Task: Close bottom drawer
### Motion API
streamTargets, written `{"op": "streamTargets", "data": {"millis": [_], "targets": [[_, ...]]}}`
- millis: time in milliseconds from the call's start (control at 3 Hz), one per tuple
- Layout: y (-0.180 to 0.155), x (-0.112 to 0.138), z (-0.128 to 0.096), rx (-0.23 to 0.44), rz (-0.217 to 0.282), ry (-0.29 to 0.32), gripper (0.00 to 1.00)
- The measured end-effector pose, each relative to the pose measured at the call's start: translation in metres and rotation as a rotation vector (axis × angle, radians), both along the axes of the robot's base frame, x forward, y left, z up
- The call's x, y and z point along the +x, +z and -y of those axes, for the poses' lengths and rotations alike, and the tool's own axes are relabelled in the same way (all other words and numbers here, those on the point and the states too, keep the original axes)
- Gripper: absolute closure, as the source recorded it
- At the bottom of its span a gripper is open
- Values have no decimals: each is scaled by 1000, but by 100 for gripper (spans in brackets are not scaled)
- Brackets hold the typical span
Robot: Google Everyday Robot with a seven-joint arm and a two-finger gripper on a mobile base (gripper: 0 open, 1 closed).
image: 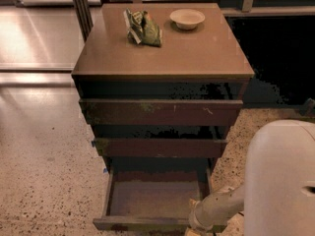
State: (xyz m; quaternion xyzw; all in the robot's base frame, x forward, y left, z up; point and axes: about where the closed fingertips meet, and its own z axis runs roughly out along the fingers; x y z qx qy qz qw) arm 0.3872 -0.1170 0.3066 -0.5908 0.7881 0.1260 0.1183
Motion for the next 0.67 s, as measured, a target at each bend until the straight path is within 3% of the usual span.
{"op": "streamTargets", "data": {"millis": [667], "targets": [[-6,-9,-6,33,-12,-2,0]]}}
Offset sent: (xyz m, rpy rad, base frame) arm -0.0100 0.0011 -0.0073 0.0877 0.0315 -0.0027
